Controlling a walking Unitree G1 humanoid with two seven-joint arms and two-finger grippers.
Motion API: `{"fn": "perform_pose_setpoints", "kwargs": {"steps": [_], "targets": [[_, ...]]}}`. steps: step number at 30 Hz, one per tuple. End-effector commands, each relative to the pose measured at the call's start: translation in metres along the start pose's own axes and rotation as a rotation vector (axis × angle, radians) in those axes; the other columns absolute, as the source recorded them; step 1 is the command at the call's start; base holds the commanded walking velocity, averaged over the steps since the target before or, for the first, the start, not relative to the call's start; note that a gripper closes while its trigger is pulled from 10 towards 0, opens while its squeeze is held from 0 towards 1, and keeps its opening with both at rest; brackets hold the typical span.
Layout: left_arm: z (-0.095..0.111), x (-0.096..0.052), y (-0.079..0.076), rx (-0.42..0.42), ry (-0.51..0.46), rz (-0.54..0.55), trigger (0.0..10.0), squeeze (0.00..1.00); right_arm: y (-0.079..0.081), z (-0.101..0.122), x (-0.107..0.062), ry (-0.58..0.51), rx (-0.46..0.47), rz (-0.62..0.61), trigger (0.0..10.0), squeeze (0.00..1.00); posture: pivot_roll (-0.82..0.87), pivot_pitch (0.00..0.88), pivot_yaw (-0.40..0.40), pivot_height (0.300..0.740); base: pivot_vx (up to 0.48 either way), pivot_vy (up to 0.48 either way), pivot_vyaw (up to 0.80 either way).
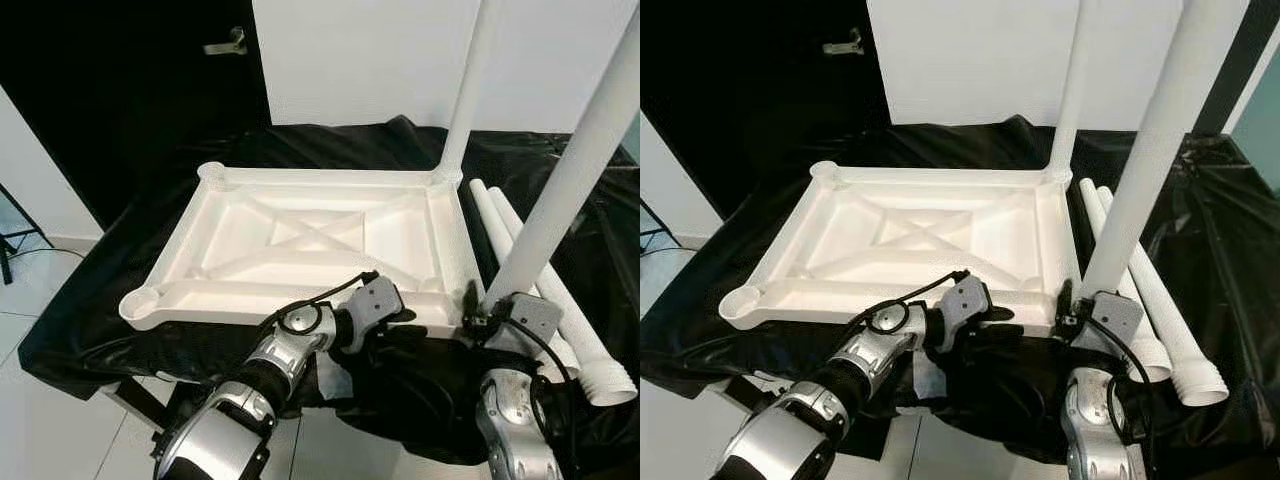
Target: Building children table
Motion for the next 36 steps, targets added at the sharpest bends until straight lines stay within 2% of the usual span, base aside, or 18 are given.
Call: {"fn": "perform_pose_setpoints", "kwargs": {"steps": [1, 2, 3, 5, 6, 8, 11, 12, 14, 17, 18, 19, 20, 21, 22, 28, 36], "targets": [[-0.038, -0.003, -0.037, -0.111, 0.132, -0.134, 10.0, 0.0, 0.002, -0.003, 0.001, 0.016, -0.022, 0.023, 10.0, 1.0, -0.16, 0.0, 0.047, 0.74, 0.0, 0.0, 0.0], [-0.037, -0.002, -0.037, -0.11, 0.131, -0.135, 10.0, 0.0, 0.005, 0.001, 0.004, 0.001, -0.029, 0.053, 10.0, 1.0, -0.16, 0.0, 0.047, 0.74, 0.0, 0.0, 0.0], [-0.037, -0.002, -0.037, -0.11, 0.131, -0.136, 10.0, 0.0, 0.008, 0.006, 0.006, -0.016, -0.038, 0.087, 10.0, 0.0, -0.16, 0.0, 0.045, 0.74, 0.0, 0.0, 0.0], [-0.037, -0.001, -0.037, -0.11, 0.13, -0.136, 10.0, 0.0, 0.012, 0.01, 0.007, -0.031, -0.048, 0.12, 10.0, 0.0, -0.16, 0.0, 0.045, 0.74, 0.0, 0.0, 0.0], [-0.037, -0.001, -0.037, -0.111, 0.13, -0.137, 10.0, 0.0, 0.018, 0.014, 0.008, -0.048, -0.066, 0.18, 10.0, 0.0, -0.16, 0.0, 0.043, 0.74, 0.0, 0.0, 0.0], [-0.037, -0.001, -0.037, -0.111, 0.13, -0.137, 10.0, 0.0, 0.018, 0.014, 0.008, -0.048, -0.066, 0.18, 10.0, 0.0, -0.16, 0.0, 0.043, 0.74, 0.0, 0.0, 0.0], [-0.038, -0.002, -0.039, -0.115, 0.129, -0.137, 10.0, 0.0, 0.031, 0.018, 0.005, -0.005, -0.073, 0.412, 10.0, 0.0, -0.16, 0.001, 0.041, 0.74, 0.0, 0.0, 0.0], [-0.038, -0.002, -0.039, -0.115, 0.129, -0.137, 10.0, 0.0, 0.031, 0.018, 0.005, -0.005, -0.073, 0.412, 10.0, 0.0, -0.16, 0.001, 0.041, 0.74, 0.0, 0.0, 0.0], [-0.039, -0.003, -0.04, -0.118, 0.13, -0.136, 10.0, 0.0, 0.027, 0.018, 0.005, 0.061, -0.067, 0.53, 10.0, 0.0, -0.16, 0.002, 0.042, 0.74, 0.0, 0.0, 0.0], [-0.039, -0.003, -0.04, -0.121, 0.131, -0.135, 10.0, 0.0, 0.021, 0.023, 0.008, 0.095, -0.069, 0.599, 10.0, 0.0, -0.16, 0.004, 0.045, 0.74, 0.0, 0.0, 0.0], [-0.04, -0.003, -0.04, -0.122, 0.131, -0.136, 10.0, 0.0, 0.02, 0.025, 0.008, 0.117, -0.07, 0.642, 9.1, 0.0, -0.16, 0.003, 0.045, 0.74, 0.0, 0.0, 0.0], [-0.04, -0.003, -0.04, -0.122, 0.132, -0.136, 10.0, 0.0, 0.019, 0.026, 0.008, 0.131, -0.071, 0.67, 9.1, 0.0, -0.16, 0.003, 0.045, 0.74, 0.0, 0.0, 0.0], [-0.039, -0.002, -0.04, -0.122, 0.131, -0.136, 10.0, 0.0, 0.019, 0.026, 0.007, 0.147, -0.068, 0.7, 1.8, 0.0, -0.16, 0.003, 0.045, 0.74, 0.0, 0.0, 0.0], [-0.039, -0.002, -0.04, -0.122, 0.131, -0.136, 10.0, 0.0, 0.019, 0.026, 0.007, 0.147, -0.068, 0.7, 1.8, 0.0, -0.16, 0.003, 0.045, 0.74, 0.0, 0.0, 0.0], [-0.039, -0.002, -0.04, -0.122, 0.131, -0.136, 10.0, 0.0, 0.02, 0.026, 0.006, 0.157, -0.066, 0.718, 0.0, 0.0, -0.16, 0.002, 0.045, 0.74, 0.0, 0.0, 0.0], [-0.039, -0.002, -0.039, -0.12, 0.133, -0.131, 10.0, 0.0, 0.024, 0.019, -0.004, 0.22, -0.045, 0.804, 0.0, 0.0, -0.16, 0.0, 0.045, 0.74, 0.0, 0.0, 0.0], [-0.04, -0.003, -0.038, -0.115, 0.139, -0.131, 10.0, 0.0, 0.026, 0.003, -0.008, 0.272, -0.005, 0.758, 0.0, 0.0, -0.16, 0.0, 0.053, 0.74, 0.0, 0.0, 0.0]]}}
Point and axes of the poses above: a point about 5 cm out from each wrist's last joint towards the gripper, its own x axis pointing out of the wrist towards the gripper, its own z axis along the axis of the wrist's last joint, y = z × x, the point moved 3 cm from there along x, pointing out of the wrist towards the gripper, and after that the axes turned 12 degrees about x, right-handed, at the moved point
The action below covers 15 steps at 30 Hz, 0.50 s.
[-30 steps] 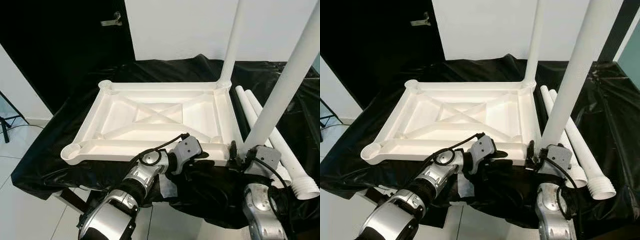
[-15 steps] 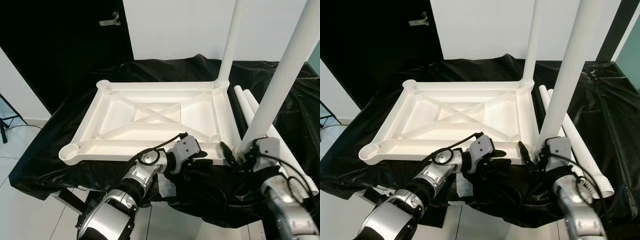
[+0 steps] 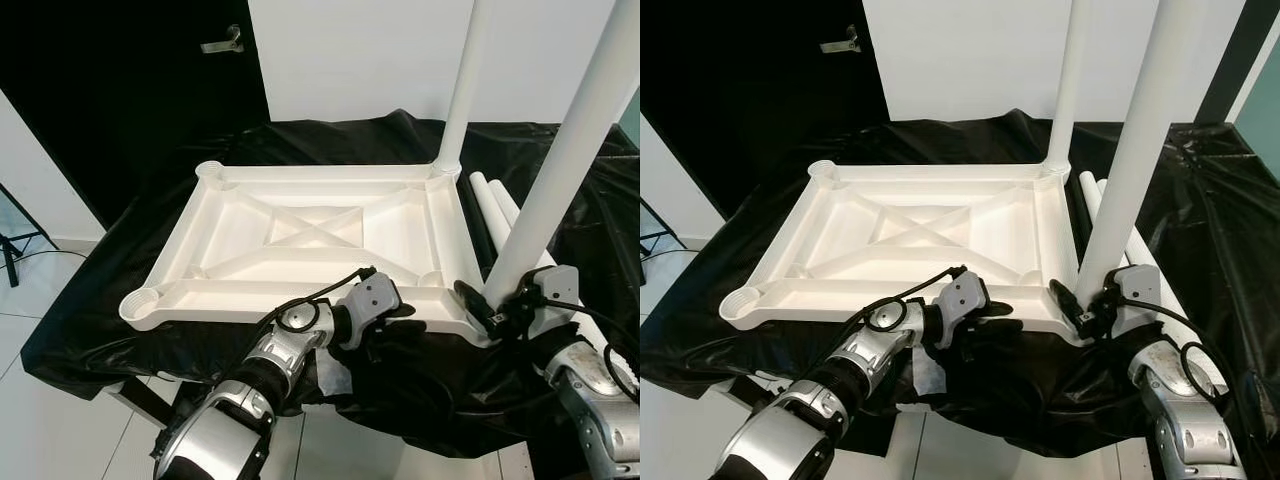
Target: Building children table
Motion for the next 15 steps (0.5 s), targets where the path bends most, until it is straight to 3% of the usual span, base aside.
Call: {"fn": "perform_pose_setpoints", "kwargs": {"steps": [1, 3, 4, 7, 8, 9, 15], "targets": [[-0.039, -0.002, -0.039, -0.117, 0.149, -0.143, 10.0, 0.0, 0.031, -0.021, 0.006, 0.066, 0.066, 0.107, 0.0, 0.0, -0.16, 0.0, 0.053, 0.74, 0.0, 0.0, 0.0], [-0.039, -0.002, -0.038, -0.115, 0.148, -0.144, 10.0, 0.0, 0.02, -0.024, 0.01, 0.035, 0.073, -0.047, 0.0, 0.0, -0.17, 0.0, 0.055, 0.74, 0.0, 0.0, 0.0], [-0.039, -0.002, -0.038, -0.115, 0.148, -0.144, 10.0, 0.0, 0.02, -0.024, 0.01, 0.035, 0.073, -0.047, 0.0, 0.0, -0.17, 0.0, 0.055, 0.74, 0.0, 0.0, 0.0], [-0.037, -0.001, -0.037, -0.111, 0.146, -0.145, 10.0, 0.0, 0.0, -0.028, 0.002, -0.087, 0.08, -0.453, 0.0, 0.0, -0.16, 0.0, 0.058, 0.74, 0.0, 0.0, 0.0], [-0.037, -0.001, -0.037, -0.111, 0.146, -0.145, 10.0, 0.0, 0.0, -0.028, 0.002, -0.087, 0.08, -0.453, 0.0, 0.0, -0.16, 0.0, 0.058, 0.74, 0.0, 0.0, 0.0], [-0.037, -0.001, -0.037, -0.109, 0.147, -0.148, 10.0, 0.0, -0.001, -0.032, -0.003, -0.123, 0.112, -0.587, 0.0, 0.0, -0.16, 0.0, 0.061, 0.74, 0.0, 0.0, 0.0], [-0.038, -0.002, -0.038, -0.108, 0.148, -0.153, 10.0, 0.0, -0.001, -0.043, -0.005, -0.108, 0.157, -0.712, 0.0, 0.0, -0.16, 0.0, 0.06, 0.74, 0.0, 0.0, 0.0]]}}
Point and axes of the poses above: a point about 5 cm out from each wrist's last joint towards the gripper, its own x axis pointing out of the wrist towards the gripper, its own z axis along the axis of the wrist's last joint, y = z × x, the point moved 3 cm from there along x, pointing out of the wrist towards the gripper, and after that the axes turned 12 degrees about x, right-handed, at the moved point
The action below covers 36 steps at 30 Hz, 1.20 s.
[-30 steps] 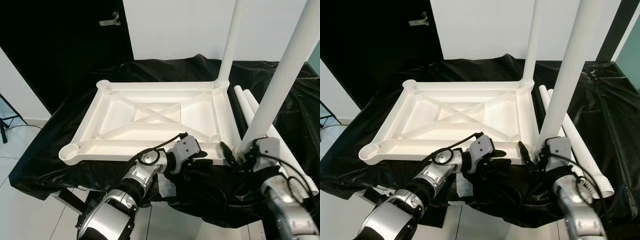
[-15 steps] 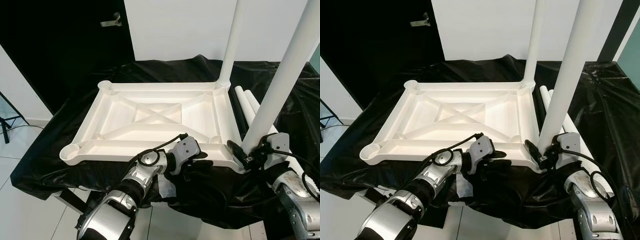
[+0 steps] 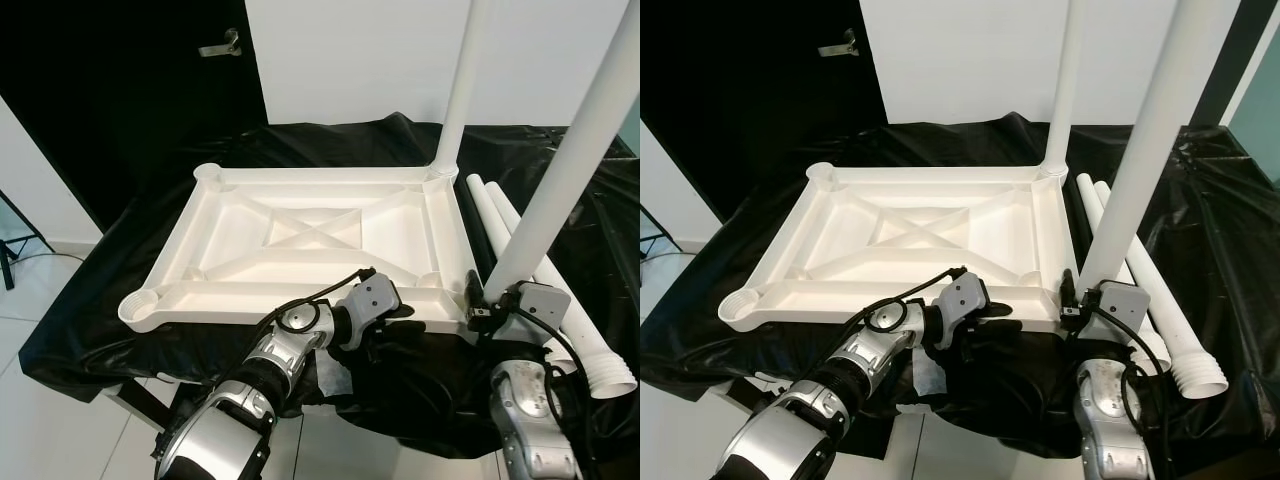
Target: Building children table
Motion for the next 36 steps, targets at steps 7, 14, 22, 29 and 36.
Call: {"fn": "perform_pose_setpoints", "kwargs": {"steps": [7, 14, 22, 29, 36], "targets": [[-0.037, -0.002, -0.037, -0.11, 0.134, -0.137, 10.0, 0.0, -0.009, -0.022, -0.003, 0.086, -0.015, -0.071, 0.0, 0.0, -0.15, 0.0, 0.053, 0.74, 0.0, 0.0, 0.0], [-0.038, -0.003, -0.037, -0.114, 0.135, -0.134, 10.0, 0.0, 0.004, -0.018, 0.0, 0.045, -0.049, -0.032, 10.0, 1.0, -0.15, 0.0, 0.053, 0.74, 0.0, 0.0, 0.0], [-0.038, -0.002, -0.038, -0.111, 0.135, -0.14, 10.0, 0.0, 0.027, -0.013, -0.002, 0.032, -0.073, 0.16, 10.0, 0.0, -0.15, 0.0, 0.056, 0.74, 0.0, 0.0, 0.0], [-0.038, -0.002, -0.038, -0.11, 0.138, -0.144, 10.0, 0.0, 0.027, -0.007, -0.001, 0.028, -0.107, 0.29, 10.0, 0.0, -0.16, 0.0, 0.053, 0.74, 0.0, 0.0, 0.0], [-0.038, -0.002, -0.039, -0.11, 0.139, -0.148, 10.0, 0.0, 0.007, 0.0, 0.012, 0.093, -0.164, 0.409, 10.0, 0.0, -0.17, 0.0, 0.054, 0.74, 0.0, 0.0, 0.0]]}}
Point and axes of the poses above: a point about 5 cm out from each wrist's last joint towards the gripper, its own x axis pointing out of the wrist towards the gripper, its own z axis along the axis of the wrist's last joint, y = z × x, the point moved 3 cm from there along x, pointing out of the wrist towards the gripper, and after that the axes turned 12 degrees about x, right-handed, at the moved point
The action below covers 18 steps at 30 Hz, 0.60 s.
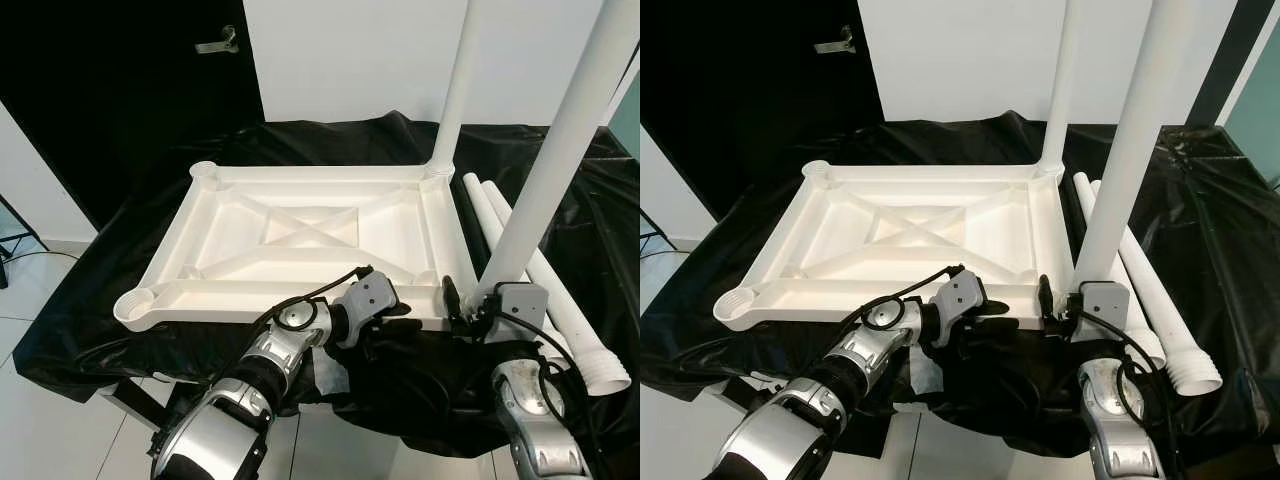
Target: Building children table
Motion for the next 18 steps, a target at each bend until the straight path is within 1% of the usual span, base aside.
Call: {"fn": "perform_pose_setpoints", "kwargs": {"steps": [1, 2, 3, 4, 5, 6, 8, 15, 18], "targets": [[-0.039, -0.001, -0.042, -0.103, 0.141, -0.159, 10.0, 0.0, 0.0, 0.001, 0.007, 0.02, 0.025, 0.058, 10.0, 0.0, -0.17, 0.0, 0.055, 0.74, 0.0, 0.0, 0.0], [-0.039, 0.0, -0.042, -0.103, 0.141, -0.162, 10.0, 0.0, -0.004, 0.004, 0.008, 0.036, 0.025, 0.105, 4.5, 0.0, -0.17, 0.0, 0.055, 0.74, 0.0, 0.0, 0.0], [-0.039, 0.0, -0.042, -0.103, 0.141, -0.162, 10.0, 0.0, -0.004, 0.004, 0.008, 0.036, 0.025, 0.105, 4.5, 0.0, -0.17, 0.0, 0.055, 0.74, 0.0, 0.0, 0.0], [-0.039, 0.0, -0.043, -0.102, 0.141, -0.163, 10.0, 0.0, -0.005, 0.006, 0.008, 0.043, 0.027, 0.14, 1.9, 0.0, -0.17, 0.0, 0.055, 0.74, 0.0, 0.0, 0.0], [-0.039, 0.0, -0.043, -0.103, 0.141, -0.163, 10.0, 0.0, 0.001, 0.006, 0.006, 0.065, 0.035, 0.208, 0.0, 0.0, -0.17, 0.0, 0.054, 0.74, 0.0, 0.0, 0.0], [-0.039, 0.0, -0.043, -0.103, 0.141, -0.163, 10.0, 0.0, 0.001, 0.006, 0.006, 0.065, 0.035, 0.208, 0.0, 0.0, -0.17, 0.0, 0.054, 0.74, 0.0, 0.0, 0.0], [-0.038, 0.0, -0.042, -0.105, 0.139, -0.158, 10.0, 0.0, 0.012, 0.0, 0.001, 0.118, 0.044, 0.307, 0.0, 0.0, -0.17, 0.0, 0.051, 0.74, 0.0, 0.0, 0.0], [-0.039, 0.0, -0.043, -0.11, 0.14, -0.152, 10.0, 0.0, 0.02, -0.008, -0.005, 0.159, 0.059, 0.357, 0.0, 0.0, -0.16, 0.0, 0.048, 0.74, 0.0, 0.0, 0.0], [-0.041, -0.002, -0.043, -0.115, 0.143, -0.149, 10.0, 0.0, 0.023, -0.015, -0.008, 0.2, 0.073, 0.375, 0.0, 0.0, -0.16, 0.0, 0.053, 0.74, 0.0, 0.0, 0.0]]}}
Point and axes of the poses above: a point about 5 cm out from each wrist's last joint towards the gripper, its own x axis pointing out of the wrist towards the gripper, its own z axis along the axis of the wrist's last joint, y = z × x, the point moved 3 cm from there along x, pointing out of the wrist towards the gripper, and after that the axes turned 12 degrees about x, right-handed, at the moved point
